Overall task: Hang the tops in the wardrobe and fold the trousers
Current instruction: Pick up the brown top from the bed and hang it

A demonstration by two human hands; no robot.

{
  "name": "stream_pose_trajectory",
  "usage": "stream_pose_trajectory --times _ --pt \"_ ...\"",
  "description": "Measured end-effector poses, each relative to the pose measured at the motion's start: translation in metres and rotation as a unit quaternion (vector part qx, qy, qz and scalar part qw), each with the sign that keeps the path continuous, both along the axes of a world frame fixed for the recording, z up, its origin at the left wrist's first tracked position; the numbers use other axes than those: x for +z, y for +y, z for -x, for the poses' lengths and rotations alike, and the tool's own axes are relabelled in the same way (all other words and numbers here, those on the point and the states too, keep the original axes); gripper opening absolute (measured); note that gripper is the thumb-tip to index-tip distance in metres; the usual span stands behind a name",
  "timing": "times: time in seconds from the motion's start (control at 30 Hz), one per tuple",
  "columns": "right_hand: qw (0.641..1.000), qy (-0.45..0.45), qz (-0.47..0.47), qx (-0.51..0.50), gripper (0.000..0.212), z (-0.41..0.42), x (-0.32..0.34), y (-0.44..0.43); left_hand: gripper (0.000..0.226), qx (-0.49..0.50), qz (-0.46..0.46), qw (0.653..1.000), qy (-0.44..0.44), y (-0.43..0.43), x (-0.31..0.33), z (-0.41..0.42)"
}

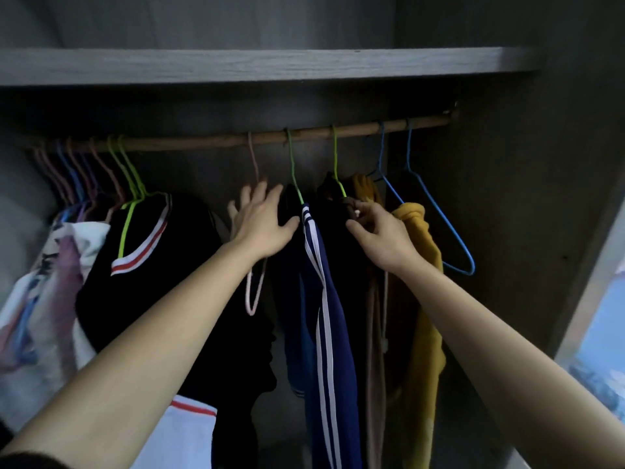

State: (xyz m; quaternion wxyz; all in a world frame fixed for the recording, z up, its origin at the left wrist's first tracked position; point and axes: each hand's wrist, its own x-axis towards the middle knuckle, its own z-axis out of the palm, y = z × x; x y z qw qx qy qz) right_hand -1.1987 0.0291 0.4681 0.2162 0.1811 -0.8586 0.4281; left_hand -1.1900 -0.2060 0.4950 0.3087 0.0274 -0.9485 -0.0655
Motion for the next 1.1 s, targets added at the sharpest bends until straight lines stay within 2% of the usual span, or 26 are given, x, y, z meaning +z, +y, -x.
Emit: stream_pose_trajectory --times 0.1,0.2,0.3,0.4,0.67,0.8,0.97,1.1 --pt "1.000 -0.025 0.003 0.001 0.041 -0.028 -0.021 0.011 0.074 -0.046 -0.001 0.999 0.018 0.008 -0.031 -0.029" --pt "0.999 -0.040 -0.034 -0.004 0.039 -0.058 -0.049 0.024 0.073 -0.092 0.015 0.995 0.017 0.021 -0.062 -0.056" --pt "0.990 -0.008 -0.117 -0.073 0.043 -0.086 -0.078 0.038 0.065 -0.139 0.060 0.988 0.044 0.038 -0.085 -0.078" --pt "0.968 0.024 -0.199 -0.149 0.047 -0.113 -0.104 0.056 0.055 -0.187 0.057 0.977 0.080 0.059 -0.103 -0.098" --pt "0.937 0.001 -0.218 -0.274 0.060 -0.177 -0.147 0.151 0.057 -0.243 0.026 0.968 0.048 0.144 -0.132 -0.139" --pt "0.917 -0.033 -0.211 -0.337 0.060 -0.208 -0.160 0.225 0.056 -0.308 0.018 0.950 0.053 0.223 -0.140 -0.148" --pt "0.890 -0.059 -0.205 -0.402 0.061 -0.261 -0.179 0.348 0.057 -0.396 0.004 0.916 0.057 0.364 -0.154 -0.157" --pt "0.866 -0.100 -0.209 -0.443 0.065 -0.306 -0.199 0.462 0.060 -0.436 -0.012 0.900 -0.007 0.491 -0.183 -0.169"
